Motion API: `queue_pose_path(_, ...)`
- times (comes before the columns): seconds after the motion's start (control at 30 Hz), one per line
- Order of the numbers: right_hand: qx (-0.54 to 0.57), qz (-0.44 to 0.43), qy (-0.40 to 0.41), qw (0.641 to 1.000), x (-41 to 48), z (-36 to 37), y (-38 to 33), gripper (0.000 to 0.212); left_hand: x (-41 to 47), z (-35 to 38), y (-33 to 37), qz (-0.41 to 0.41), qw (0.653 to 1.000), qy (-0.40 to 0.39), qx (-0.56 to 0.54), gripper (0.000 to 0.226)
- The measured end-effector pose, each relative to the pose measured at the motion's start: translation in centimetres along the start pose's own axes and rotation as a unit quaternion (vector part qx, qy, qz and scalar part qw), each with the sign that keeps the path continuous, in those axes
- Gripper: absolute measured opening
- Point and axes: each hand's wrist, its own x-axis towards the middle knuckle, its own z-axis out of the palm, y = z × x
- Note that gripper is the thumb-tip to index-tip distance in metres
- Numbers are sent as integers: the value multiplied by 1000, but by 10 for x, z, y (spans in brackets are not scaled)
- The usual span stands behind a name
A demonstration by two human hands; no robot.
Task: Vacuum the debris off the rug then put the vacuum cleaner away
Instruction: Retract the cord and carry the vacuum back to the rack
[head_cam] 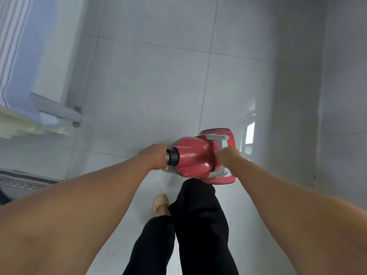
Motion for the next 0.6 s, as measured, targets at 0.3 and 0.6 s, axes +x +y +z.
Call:
queue_pose_path(0.3, -31, -7, -7, 999, 71, -138, -66, 33, 80, -114, 102, -1, 1000, 0, 31, 57)
queue_pose_path(0.6, -71, 2, -15, 997, 136, -241, -144, 30, 154, -216, 167, 14, 999, -26, 14, 49)
